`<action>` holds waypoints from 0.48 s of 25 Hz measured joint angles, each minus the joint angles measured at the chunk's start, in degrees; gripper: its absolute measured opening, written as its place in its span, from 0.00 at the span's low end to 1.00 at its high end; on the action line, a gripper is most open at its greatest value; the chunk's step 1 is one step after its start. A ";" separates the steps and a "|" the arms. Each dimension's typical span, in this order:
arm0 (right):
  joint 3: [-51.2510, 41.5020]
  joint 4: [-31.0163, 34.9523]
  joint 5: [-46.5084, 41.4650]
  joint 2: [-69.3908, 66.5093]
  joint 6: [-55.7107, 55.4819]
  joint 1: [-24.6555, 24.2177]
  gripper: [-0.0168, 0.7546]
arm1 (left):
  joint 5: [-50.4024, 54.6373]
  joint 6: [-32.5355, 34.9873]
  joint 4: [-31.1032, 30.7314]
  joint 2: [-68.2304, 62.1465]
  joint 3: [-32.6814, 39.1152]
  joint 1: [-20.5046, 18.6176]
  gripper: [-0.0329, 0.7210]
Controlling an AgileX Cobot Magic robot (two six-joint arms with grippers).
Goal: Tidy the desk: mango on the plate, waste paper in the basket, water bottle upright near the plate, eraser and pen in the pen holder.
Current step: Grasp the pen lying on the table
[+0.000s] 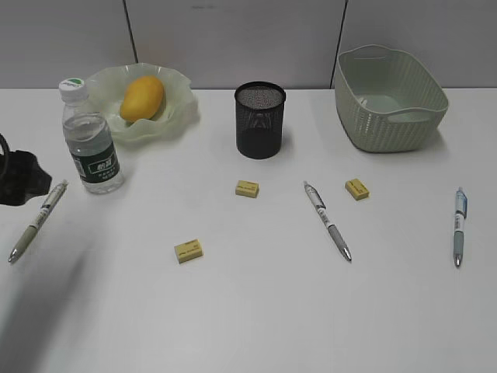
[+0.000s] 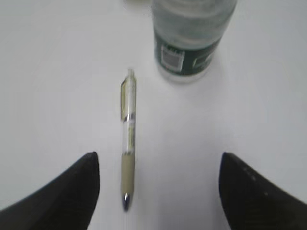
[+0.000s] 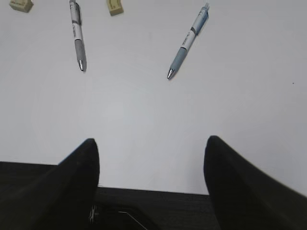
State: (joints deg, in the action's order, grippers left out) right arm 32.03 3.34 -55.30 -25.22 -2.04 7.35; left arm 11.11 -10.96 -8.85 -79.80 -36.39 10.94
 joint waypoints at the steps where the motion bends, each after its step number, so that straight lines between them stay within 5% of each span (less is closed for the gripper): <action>1: 0.00 0.00 0.44 0.00 0.00 0.00 0.72 | 6.20 0.00 0.00 1.36 -1.65 0.12 0.82; 7: 0.00 0.00 1.63 0.00 0.00 0.00 0.72 | 36.81 2.65 4.13 3.72 -11.06 2.24 0.80; 12: 0.00 0.00 1.69 0.00 0.00 0.00 0.72 | 51.62 4.93 10.90 3.89 -15.84 4.20 0.74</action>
State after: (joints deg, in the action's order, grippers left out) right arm 32.03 3.34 -53.61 -25.22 -2.04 7.35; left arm 62.73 -6.03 2.05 -75.91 -52.23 15.14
